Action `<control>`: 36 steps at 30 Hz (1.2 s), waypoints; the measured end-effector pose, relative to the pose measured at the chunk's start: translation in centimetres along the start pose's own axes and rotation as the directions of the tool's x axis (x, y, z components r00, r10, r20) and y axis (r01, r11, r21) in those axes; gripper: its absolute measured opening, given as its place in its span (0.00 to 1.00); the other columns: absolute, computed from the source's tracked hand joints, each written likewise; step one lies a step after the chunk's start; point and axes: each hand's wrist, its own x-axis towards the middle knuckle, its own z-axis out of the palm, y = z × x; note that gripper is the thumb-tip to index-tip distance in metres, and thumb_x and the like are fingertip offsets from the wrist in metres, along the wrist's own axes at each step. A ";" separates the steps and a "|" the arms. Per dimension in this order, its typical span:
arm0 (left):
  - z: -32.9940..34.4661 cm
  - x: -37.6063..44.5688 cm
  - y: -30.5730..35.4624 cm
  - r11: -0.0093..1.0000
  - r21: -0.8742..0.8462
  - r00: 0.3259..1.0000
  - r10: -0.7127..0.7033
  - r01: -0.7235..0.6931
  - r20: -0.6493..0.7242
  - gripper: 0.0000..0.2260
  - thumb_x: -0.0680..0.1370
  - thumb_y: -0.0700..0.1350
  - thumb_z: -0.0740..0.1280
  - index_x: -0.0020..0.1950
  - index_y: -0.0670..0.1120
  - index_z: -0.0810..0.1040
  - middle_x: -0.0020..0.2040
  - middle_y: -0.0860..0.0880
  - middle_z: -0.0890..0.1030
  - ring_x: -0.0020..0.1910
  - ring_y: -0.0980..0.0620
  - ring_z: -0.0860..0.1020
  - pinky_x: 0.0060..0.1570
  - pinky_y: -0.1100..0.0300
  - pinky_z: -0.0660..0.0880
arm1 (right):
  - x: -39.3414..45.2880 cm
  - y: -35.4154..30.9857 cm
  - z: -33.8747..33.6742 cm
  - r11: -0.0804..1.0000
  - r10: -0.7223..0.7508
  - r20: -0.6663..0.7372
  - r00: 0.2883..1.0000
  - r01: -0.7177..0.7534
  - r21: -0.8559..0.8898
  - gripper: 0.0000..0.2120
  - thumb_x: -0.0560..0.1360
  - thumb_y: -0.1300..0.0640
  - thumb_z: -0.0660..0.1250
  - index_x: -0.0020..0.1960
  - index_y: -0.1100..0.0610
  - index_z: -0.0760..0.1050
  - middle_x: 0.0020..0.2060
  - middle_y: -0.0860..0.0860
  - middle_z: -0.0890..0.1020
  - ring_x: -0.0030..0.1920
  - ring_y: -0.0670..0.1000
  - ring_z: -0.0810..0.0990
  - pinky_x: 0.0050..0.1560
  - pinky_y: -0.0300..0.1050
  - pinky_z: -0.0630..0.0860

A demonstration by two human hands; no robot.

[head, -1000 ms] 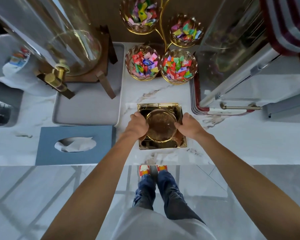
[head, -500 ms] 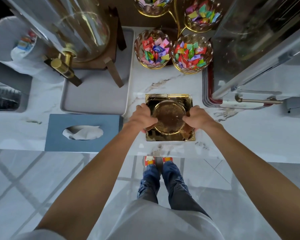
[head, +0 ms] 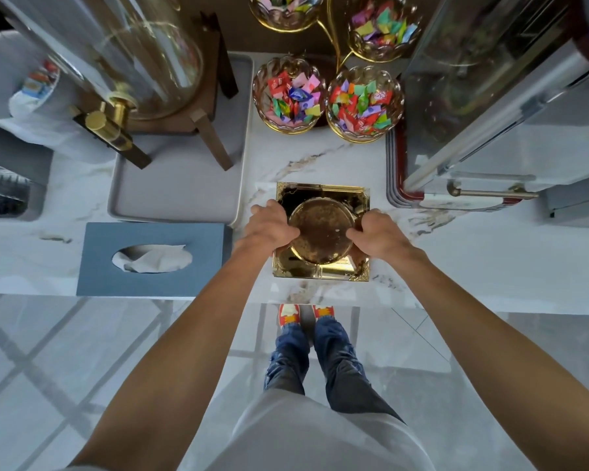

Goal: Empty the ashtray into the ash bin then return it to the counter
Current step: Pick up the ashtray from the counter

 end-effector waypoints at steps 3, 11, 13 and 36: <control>0.0 -0.2 -0.1 1.000 -0.006 1.000 0.006 -0.007 -0.022 0.26 0.77 0.49 0.73 0.70 0.43 0.67 0.67 0.38 0.70 0.57 0.38 0.79 0.54 0.45 0.84 | -0.2 -0.2 -0.1 1.000 -0.004 -0.013 1.000 0.004 0.016 0.18 0.80 0.50 0.65 0.36 0.58 0.70 0.45 0.55 0.74 0.38 0.52 0.76 0.35 0.42 0.69; -0.3 -1.6 -0.7 0.994 0.083 0.994 0.081 -0.075 -0.078 0.25 0.77 0.54 0.71 0.67 0.44 0.68 0.60 0.42 0.78 0.55 0.43 0.78 0.49 0.49 0.77 | -0.7 0.7 0.4 0.990 0.001 -0.002 1.000 0.000 0.143 0.14 0.79 0.48 0.65 0.41 0.54 0.66 0.41 0.52 0.73 0.36 0.47 0.72 0.32 0.40 0.68; -0.4 -2.0 -1.1 0.996 0.016 0.991 0.092 -0.091 -0.102 0.23 0.76 0.54 0.72 0.64 0.45 0.69 0.48 0.48 0.78 0.49 0.46 0.77 0.45 0.51 0.75 | -1.0 1.0 0.9 0.982 -0.012 -0.019 1.000 0.015 0.188 0.12 0.79 0.49 0.65 0.46 0.54 0.66 0.38 0.49 0.74 0.37 0.47 0.74 0.31 0.39 0.68; -1.1 -13.5 -2.5 0.596 -0.736 0.923 0.369 -0.322 -0.105 0.21 0.77 0.31 0.67 0.57 0.52 0.61 0.53 0.45 0.73 0.52 0.47 0.76 0.48 0.52 0.83 | -17.8 0.0 0.4 0.466 0.142 -0.322 0.936 0.224 0.856 0.19 0.83 0.47 0.60 0.74 0.42 0.66 0.61 0.34 0.77 0.62 0.38 0.76 0.64 0.43 0.74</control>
